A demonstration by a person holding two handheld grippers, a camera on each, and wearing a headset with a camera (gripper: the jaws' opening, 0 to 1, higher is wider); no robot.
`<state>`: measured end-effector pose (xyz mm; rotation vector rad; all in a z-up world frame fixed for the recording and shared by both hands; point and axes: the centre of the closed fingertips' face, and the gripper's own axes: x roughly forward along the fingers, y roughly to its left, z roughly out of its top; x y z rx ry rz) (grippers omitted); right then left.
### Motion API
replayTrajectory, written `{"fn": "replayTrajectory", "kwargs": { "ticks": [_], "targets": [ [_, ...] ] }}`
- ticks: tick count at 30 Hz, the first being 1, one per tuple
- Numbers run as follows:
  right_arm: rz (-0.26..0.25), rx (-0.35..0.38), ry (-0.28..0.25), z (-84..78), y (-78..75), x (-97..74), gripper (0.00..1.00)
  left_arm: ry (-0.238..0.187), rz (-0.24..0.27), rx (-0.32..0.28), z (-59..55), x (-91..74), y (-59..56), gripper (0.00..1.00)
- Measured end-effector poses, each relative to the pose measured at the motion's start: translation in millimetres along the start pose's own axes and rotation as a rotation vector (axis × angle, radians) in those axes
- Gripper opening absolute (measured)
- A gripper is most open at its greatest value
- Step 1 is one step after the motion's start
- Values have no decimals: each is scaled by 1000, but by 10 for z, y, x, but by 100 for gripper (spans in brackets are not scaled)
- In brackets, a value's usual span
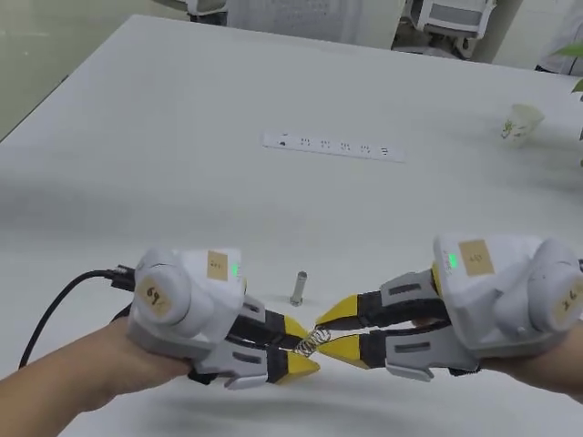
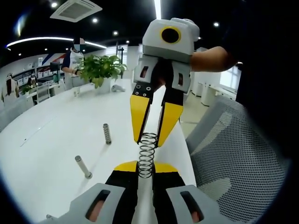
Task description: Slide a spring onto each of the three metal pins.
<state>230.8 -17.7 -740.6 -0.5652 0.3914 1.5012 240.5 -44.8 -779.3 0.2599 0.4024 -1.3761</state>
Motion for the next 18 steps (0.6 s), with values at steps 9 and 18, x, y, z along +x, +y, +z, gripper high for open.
{"fn": "replayTrajectory", "kwargs": {
  "ticks": [9,18],
  "targets": [
    [2,11,-22,58,6,54,8,-4,-3,-1,9,27,-12,2],
    [-10,12,-28,77,-9,66,7,-20,4,-24,17,10,-2,3]
  ]
}}
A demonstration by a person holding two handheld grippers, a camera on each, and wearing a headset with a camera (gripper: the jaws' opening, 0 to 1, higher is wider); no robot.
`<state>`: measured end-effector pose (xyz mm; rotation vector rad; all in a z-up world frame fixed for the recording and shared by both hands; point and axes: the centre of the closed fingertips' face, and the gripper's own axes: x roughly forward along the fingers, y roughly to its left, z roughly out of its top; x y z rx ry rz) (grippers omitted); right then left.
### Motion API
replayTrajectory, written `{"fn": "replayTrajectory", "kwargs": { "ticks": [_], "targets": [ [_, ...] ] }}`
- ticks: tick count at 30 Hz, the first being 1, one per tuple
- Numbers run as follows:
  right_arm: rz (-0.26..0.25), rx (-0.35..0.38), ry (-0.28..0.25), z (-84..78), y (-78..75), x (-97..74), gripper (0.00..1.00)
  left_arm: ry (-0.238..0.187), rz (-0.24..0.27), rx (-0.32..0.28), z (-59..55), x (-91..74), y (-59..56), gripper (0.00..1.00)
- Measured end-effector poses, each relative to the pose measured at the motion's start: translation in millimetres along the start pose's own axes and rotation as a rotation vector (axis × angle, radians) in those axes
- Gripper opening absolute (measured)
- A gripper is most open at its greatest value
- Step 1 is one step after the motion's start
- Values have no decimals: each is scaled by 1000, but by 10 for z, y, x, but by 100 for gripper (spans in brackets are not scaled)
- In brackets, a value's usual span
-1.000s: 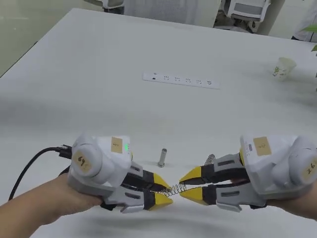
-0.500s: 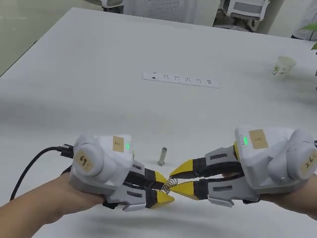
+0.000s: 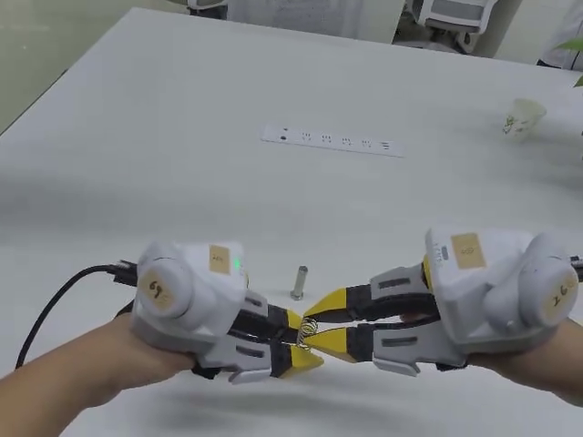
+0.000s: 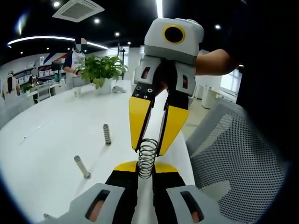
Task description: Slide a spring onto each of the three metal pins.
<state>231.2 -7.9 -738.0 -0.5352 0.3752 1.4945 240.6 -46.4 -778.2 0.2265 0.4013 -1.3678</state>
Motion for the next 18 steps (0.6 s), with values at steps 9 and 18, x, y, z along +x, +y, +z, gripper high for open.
{"fn": "replayTrajectory", "kwargs": {
  "ticks": [9,18],
  "targets": [
    [2,-8,6,32,-4,11,7,-17,7,-28,9,-45,9,3],
    [-5,-22,16,52,-32,0,7,-25,23,-50,-2,-89,17,10]
  ]
}}
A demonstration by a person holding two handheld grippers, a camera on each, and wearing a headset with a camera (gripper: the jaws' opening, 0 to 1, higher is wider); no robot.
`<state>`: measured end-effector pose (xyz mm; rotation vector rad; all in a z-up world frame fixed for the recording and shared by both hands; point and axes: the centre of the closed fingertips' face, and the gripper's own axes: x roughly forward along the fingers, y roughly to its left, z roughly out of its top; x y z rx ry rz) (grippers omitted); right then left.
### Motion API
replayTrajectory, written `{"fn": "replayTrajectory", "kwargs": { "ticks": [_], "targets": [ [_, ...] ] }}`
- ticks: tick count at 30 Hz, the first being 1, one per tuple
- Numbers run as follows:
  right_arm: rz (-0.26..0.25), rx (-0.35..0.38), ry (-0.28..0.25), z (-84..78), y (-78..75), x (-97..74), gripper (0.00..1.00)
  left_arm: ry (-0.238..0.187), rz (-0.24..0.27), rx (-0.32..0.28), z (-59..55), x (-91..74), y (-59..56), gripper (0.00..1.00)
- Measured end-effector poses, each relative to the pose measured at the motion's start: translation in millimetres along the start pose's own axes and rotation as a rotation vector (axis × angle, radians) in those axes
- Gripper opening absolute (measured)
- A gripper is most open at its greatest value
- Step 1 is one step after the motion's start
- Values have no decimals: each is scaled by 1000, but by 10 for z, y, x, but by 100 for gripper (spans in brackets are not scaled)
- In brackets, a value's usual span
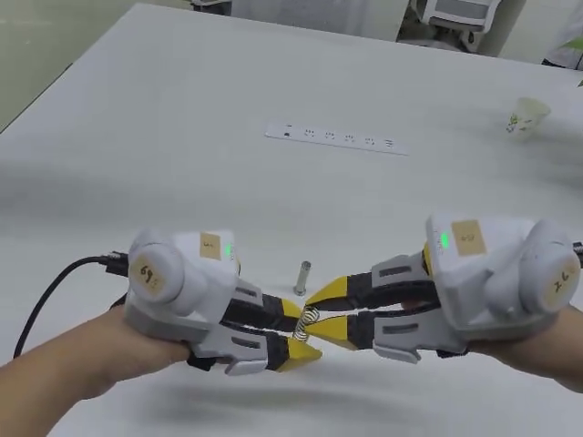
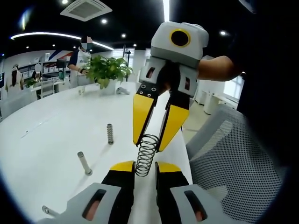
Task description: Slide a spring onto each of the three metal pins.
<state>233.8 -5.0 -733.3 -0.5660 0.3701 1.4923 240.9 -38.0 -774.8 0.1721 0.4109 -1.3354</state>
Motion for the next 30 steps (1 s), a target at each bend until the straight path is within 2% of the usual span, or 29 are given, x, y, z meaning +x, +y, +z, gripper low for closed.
{"fn": "replayTrajectory", "kwargs": {
  "ticks": [12,16,25,30],
  "targets": [
    [-14,-2,10,-32,-48,-9,7,-11,49,-16,13,-144,95,20],
    [-21,6,7,-57,-69,-14,7,-28,70,-24,43,-232,136,21],
    [-37,62,-51,-96,-116,-37,7,-61,115,-47,83,-443,220,22],
    [-49,76,-58,-179,-137,-44,7,-80,139,-60,114,-571,248,22]
  ]
}}
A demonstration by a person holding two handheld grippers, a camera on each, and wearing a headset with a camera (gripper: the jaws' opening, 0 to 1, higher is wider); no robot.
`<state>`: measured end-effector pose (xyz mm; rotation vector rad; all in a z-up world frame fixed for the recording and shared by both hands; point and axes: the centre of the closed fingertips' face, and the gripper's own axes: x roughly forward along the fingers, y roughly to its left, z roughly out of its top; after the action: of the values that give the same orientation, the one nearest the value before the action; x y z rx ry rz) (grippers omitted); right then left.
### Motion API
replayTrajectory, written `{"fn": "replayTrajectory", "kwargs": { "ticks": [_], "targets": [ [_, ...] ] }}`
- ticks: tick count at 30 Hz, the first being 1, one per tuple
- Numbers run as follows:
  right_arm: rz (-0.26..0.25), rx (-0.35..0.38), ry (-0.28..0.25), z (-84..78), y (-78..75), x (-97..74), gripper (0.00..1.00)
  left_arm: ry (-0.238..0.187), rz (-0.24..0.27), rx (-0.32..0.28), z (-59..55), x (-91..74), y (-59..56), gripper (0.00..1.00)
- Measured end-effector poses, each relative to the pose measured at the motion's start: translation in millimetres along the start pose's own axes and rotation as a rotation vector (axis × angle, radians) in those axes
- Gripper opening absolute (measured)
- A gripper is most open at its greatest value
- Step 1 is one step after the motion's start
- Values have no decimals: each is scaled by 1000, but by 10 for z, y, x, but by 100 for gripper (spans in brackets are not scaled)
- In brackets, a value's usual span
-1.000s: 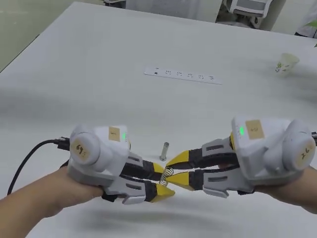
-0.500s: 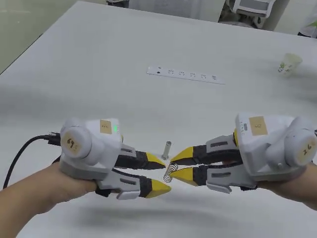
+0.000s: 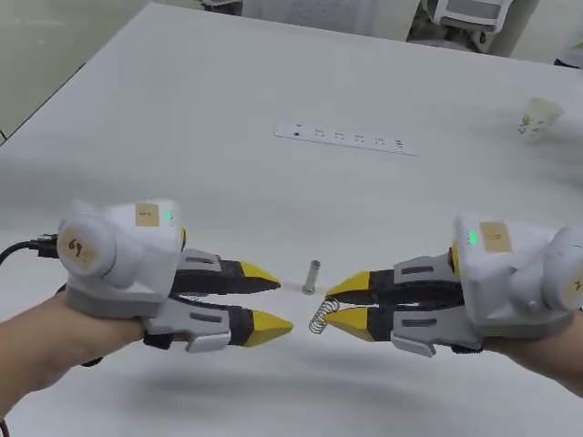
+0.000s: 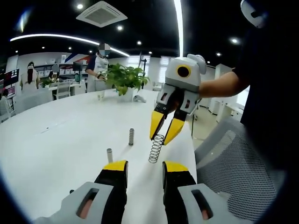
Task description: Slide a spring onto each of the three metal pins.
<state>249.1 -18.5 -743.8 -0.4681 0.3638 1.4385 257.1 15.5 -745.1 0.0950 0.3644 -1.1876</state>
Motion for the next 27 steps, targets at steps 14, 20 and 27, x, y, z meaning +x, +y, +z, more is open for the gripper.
{"fn": "replayTrajectory", "kwargs": {
  "ticks": [14,20,27],
  "targets": [
    [-12,-4,23,-95,3,-22,7,-28,77,-54,-65,-309,121,24],
    [-8,-59,75,-126,9,-5,7,-28,125,-64,-121,-445,199,24],
    [4,-105,115,-167,27,27,7,-32,178,-86,-185,-636,309,25]
  ]
}}
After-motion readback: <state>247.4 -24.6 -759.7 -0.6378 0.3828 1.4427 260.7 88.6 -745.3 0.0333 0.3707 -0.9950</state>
